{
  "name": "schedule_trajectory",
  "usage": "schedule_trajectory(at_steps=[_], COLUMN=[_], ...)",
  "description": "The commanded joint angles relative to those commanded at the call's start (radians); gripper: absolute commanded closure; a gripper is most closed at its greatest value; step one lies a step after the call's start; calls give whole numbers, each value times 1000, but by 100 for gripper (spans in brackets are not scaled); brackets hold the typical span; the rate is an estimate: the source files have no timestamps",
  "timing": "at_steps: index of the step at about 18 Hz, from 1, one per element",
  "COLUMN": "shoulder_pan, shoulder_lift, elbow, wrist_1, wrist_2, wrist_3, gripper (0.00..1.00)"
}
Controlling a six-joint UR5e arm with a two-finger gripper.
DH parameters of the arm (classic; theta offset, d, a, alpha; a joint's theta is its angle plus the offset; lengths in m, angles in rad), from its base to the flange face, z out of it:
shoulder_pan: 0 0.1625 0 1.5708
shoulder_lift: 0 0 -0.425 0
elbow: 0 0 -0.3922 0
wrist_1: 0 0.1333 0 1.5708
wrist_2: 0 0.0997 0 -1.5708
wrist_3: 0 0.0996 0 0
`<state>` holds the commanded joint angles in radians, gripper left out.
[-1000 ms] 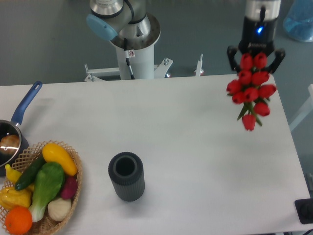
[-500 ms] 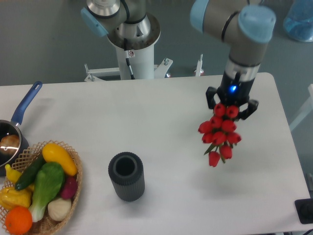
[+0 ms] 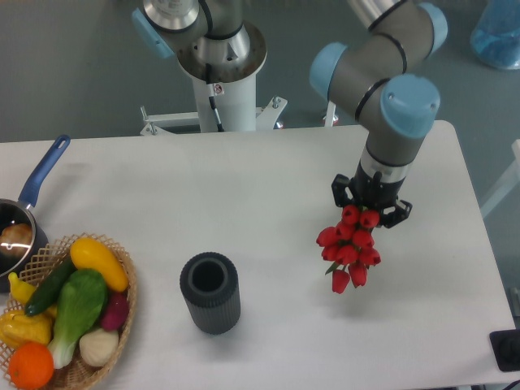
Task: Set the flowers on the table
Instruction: 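Lay the tulips flat on the table and open the gripper, then raise the open gripper up away from the tulips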
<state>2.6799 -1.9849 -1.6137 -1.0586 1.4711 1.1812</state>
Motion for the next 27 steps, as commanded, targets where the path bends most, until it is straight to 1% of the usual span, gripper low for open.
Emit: schedule_trajectory(at_steps=[3, 7, 8, 10, 11, 12, 15, 17, 20, 21, 22, 24, 27], shoulder_pan=[-3, -15, -15, -12, -9, -6, -3, 14, 58, 55, 54, 64, 66], shoulder_lift=[-12, -45, -46, -42, -32, -29, -22, -15, 29, 41, 60, 72, 97], elbow=[-2, 0, 0, 0, 0, -2, -6, -8, -9, -6, 6, 20, 5], wrist_1=[28, 74, 86, 89, 86, 89, 91, 97, 104, 111, 105, 103, 101], wrist_2=[-2, -2, -3, -5, -3, -3, -5, -5, -14, -11, -14, -11, -3], wrist_3=[-18, -46, -46, -43, -41, -41, -51, -95, -114, -107, -104, -104, -98], gripper=[51, 51, 51, 51, 29, 0, 0, 0, 0, 0, 0, 0, 0])
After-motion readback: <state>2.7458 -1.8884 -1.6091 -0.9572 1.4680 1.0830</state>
